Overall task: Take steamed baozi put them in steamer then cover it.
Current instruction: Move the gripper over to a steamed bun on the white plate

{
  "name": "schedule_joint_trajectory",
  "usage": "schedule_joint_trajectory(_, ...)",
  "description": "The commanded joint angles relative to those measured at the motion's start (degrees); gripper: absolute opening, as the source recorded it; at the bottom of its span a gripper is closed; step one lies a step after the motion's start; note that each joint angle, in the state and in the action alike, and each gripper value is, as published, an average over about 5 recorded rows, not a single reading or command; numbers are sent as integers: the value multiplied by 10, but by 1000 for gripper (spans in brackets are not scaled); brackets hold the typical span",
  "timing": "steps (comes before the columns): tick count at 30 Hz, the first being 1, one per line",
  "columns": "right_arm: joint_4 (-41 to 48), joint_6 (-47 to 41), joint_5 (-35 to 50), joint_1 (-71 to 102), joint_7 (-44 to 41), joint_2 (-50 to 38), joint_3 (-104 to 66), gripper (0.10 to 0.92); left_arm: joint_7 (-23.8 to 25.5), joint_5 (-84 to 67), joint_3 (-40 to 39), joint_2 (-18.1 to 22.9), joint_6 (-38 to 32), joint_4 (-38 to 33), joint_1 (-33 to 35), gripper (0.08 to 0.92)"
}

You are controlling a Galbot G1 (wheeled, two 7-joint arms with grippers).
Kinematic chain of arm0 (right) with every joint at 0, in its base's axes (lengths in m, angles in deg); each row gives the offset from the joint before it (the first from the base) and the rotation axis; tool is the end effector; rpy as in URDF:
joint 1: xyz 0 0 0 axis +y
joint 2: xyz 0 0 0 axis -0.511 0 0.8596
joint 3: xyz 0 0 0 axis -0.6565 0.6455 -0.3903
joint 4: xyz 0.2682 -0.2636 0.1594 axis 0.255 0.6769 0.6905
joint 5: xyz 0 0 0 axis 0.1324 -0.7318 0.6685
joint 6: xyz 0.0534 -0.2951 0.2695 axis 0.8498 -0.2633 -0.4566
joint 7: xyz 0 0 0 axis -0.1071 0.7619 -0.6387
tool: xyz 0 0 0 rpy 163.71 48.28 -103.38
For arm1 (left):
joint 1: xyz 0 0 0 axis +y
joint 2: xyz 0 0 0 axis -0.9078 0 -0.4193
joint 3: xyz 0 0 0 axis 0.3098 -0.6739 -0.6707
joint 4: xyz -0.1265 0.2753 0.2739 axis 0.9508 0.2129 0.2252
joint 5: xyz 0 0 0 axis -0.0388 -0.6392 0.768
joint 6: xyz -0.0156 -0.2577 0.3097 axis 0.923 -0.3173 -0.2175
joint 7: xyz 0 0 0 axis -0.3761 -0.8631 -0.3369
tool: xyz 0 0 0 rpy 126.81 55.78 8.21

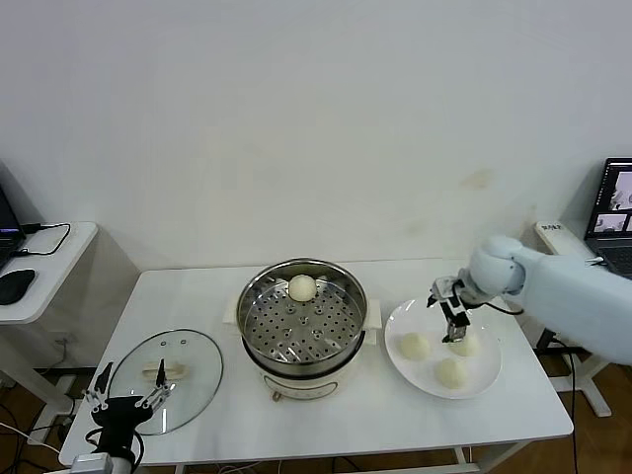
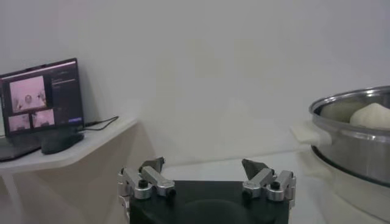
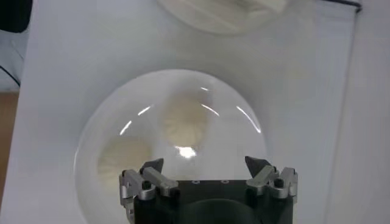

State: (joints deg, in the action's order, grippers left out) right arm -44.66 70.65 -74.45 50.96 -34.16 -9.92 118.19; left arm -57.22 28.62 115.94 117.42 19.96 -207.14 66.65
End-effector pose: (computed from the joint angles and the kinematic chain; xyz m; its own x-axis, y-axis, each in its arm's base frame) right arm 0.5737 -0.1154 -0.2158 -0.2122 -0.1110 0.9709 -0.9534 -0.1943 -0.2306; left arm 0.1426 0.1168 -0.3429 -0.9699 -0.2072 0.1279 -0.1785 0.9623 0.2052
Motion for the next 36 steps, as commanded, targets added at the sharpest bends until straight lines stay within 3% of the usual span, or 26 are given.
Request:
schedule_joint_trajectory(1,38,-2,-23,79,14,38,-39,823,0,0,2,0,0,1,1,823)
schedule_joint_trajectory(19,80,1,-44,110,34,68,-72,812,-1,3,1,1,-2,9,-5,823)
schedule_joint_trajectory(36,42,5,-23,54,-8,33,-81,615,-1,4,1,1,-3,4,-4,823)
